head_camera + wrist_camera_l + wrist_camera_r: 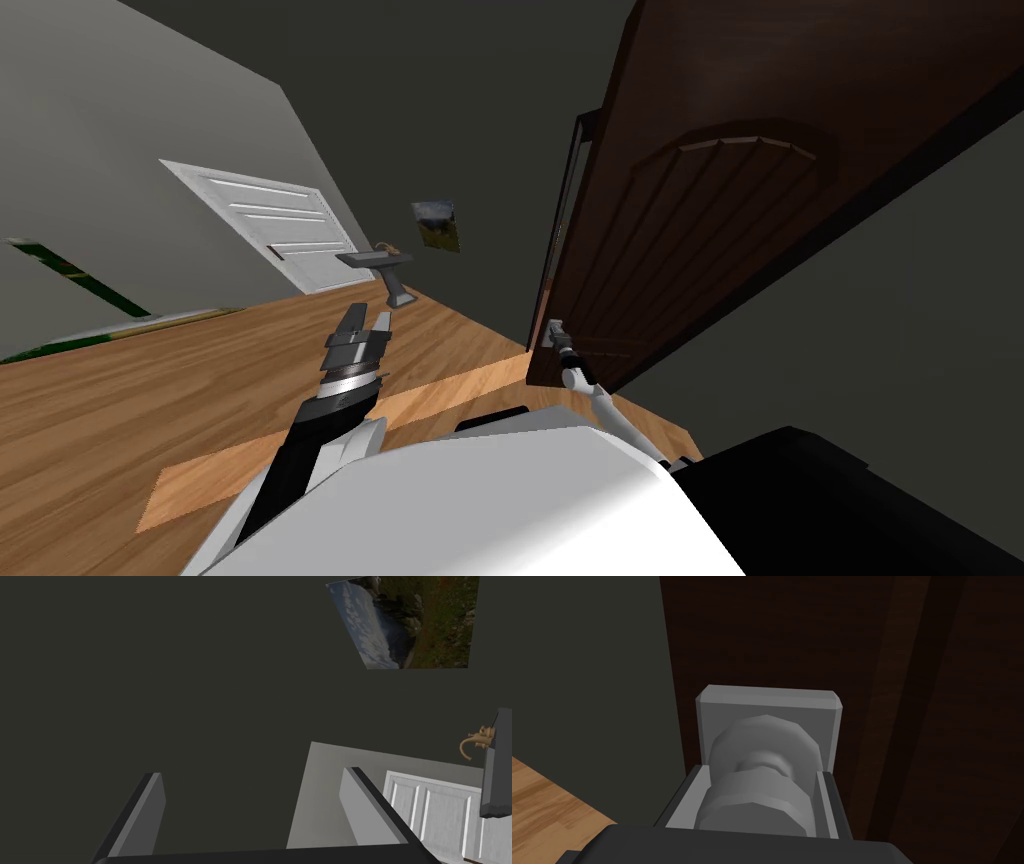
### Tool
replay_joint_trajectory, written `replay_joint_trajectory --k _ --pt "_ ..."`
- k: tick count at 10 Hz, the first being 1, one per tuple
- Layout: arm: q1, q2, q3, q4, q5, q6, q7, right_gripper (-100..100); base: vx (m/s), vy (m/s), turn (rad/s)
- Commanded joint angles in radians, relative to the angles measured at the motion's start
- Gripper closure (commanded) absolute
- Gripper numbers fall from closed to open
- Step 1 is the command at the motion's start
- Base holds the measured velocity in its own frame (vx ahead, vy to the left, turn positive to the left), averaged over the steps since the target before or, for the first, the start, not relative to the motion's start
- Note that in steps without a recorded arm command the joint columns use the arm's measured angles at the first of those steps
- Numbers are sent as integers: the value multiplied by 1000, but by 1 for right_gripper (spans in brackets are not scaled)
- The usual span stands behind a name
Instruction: Pull the door open
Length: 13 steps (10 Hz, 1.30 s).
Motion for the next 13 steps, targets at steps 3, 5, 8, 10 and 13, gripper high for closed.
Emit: replay_joint_trajectory --k 3,5,8,10,13 --pt "16 -25 28 -12 4 -12 -26 100 -185 -35 115" --pt "26 -45 45 -21 7 -24 -44 100 -230 -59 116" --pt "43 -81 77 -37 11 -44 -78 100 -207 -80 148" --pt "53 -101 94 -46 14 -55 -96 100 -222 -49 124" --pt "63 -120 110 -51 18 -67 -113 100 -155 -24 81"
